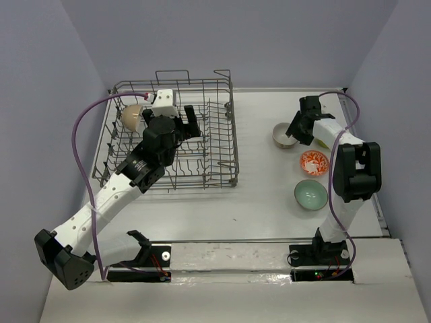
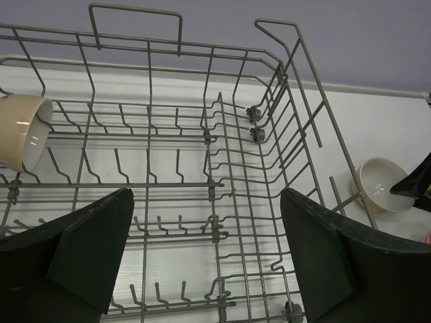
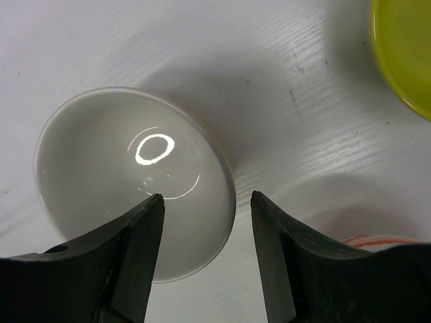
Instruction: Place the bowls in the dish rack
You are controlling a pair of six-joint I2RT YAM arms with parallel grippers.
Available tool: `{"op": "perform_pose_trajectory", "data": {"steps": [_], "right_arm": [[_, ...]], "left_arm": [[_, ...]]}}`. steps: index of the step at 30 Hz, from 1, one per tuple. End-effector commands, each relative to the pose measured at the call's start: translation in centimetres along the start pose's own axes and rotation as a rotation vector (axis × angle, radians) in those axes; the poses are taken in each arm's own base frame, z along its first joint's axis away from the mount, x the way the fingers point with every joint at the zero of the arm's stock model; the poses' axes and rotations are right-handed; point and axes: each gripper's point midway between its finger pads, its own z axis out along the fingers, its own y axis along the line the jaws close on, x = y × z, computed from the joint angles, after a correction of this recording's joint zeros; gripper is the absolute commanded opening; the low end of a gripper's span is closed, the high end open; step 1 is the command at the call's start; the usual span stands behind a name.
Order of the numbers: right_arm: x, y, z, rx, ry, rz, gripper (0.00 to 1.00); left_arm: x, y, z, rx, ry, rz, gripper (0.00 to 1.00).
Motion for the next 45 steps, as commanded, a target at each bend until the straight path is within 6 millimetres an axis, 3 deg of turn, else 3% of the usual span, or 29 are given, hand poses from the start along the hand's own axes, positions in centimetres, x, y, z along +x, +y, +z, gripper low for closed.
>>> {"op": "perform_pose_trajectory", "data": {"steps": [1, 10, 14, 19, 23, 24, 26, 30, 33, 34, 35, 37, 38, 40, 41, 45], "right_arm": [[-0.3, 0.7, 0.5, -0.022, -0.022, 0.012, 0.6], [0.5, 0.6, 1.2, -0.021, -0.003, 0.01, 0.53], [0.8, 0.7, 1.4, -0.031, 0.007, 0.011, 0.45], [0.8, 0.8, 1.6, -0.032, 0.008, 0.008, 0.31], [0.9, 0.9, 1.6, -0.039, 0.014, 0.008, 0.1], [0.6, 1.1, 1.1, -0.053, 0.007, 0.01, 0.01], [0.2, 1.5, 0.0, -0.078, -0.004, 0.023, 0.01], [-1.8, 2.4, -4.1, -0.153, -0.063, 0.024, 0.01], [-4.0, 3.0, -8.7, -0.217, -0.133, 0.026, 0.01], [-5.3, 3.4, -11.5, -0.259, -0.183, 0.034, 0.01], [-5.7, 3.5, -12.8, -0.279, -0.2, 0.036, 0.01], [-5.7, 4.8, -16.0, -0.347, -0.217, 0.015, 0.01], [-6.2, 5.4, -18.8, -0.384, -0.252, 0.008, 0.01], [-5.3, 7.8, -22.0, -0.449, -0.269, -0.046, 0.01], [-5.8, 8.4, -24.4, -0.463, -0.304, -0.052, 0.01], [-4.6, 12.3, -30.3, -0.58, -0.344, -0.101, 0.01]], "left_arm": [[-1.1, -0.3, 0.3, 0.008, -0.043, -0.042, 0.99], [-0.5, -0.5, 0.8, 0.015, -0.023, -0.039, 0.99], [-0.4, -0.4, 1.0, 0.011, -0.015, -0.038, 0.99], [-0.2, -0.4, 1.3, 0.012, -0.006, -0.036, 0.99], [0.0, -0.5, 1.5, 0.02, 0.001, -0.033, 0.99], [0.2, -0.6, 1.6, 0.024, 0.007, -0.026, 0.99], [0.4, -0.7, 1.7, 0.031, 0.012, -0.027, 0.99], [-0.2, -1.7, 1.7, 0.082, 0.023, -0.037, 0.99], [-1.8, -2.3, 1.5, 0.099, 0.035, -0.047, 0.99], [-1.7, -2.3, 1.5, 0.092, 0.062, -0.034, 0.99], [-2.2, -2.5, 1.4, 0.096, 0.065, -0.033, 0.99], [-4.4, -3.0, 1.1, 0.107, 0.048, -0.036, 0.99], [-5.7, -3.1, 0.5, 0.107, 0.048, -0.039, 0.99], [-5.8, -3.1, 0.4, 0.097, 0.088, -0.023, 0.99], [-7.3, -3.6, 0.0, 0.113, 0.068, -0.036, 0.99], [-8.3, -4.0, -0.6, 0.129, 0.073, -0.06, 0.99]]}}
